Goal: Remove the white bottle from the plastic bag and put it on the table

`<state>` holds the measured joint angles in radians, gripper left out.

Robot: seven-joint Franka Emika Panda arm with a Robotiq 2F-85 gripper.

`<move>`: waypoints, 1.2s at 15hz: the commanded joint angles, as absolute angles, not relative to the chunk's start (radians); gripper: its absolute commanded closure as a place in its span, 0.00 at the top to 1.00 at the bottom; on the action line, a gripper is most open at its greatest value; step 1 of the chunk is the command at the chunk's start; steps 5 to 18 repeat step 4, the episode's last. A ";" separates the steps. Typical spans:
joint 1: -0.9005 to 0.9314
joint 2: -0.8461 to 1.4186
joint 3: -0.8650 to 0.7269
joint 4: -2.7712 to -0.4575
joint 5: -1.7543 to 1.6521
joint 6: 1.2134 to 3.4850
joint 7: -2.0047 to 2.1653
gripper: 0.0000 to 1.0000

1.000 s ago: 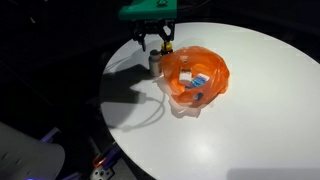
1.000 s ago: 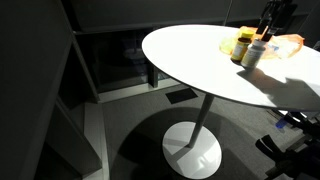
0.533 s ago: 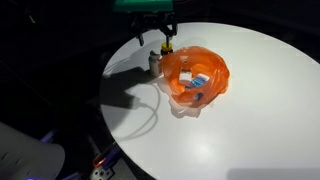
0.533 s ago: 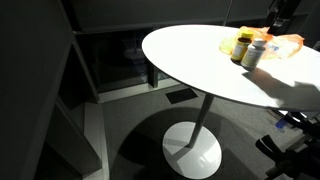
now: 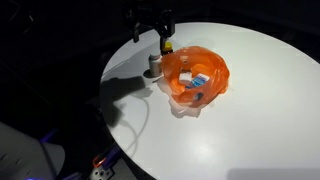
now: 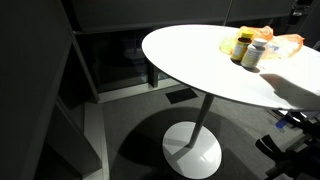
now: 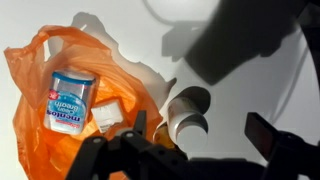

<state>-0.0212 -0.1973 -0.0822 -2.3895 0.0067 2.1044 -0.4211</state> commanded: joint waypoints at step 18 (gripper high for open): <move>-0.022 -0.207 -0.088 -2.384 0.013 2.066 -0.405 1.00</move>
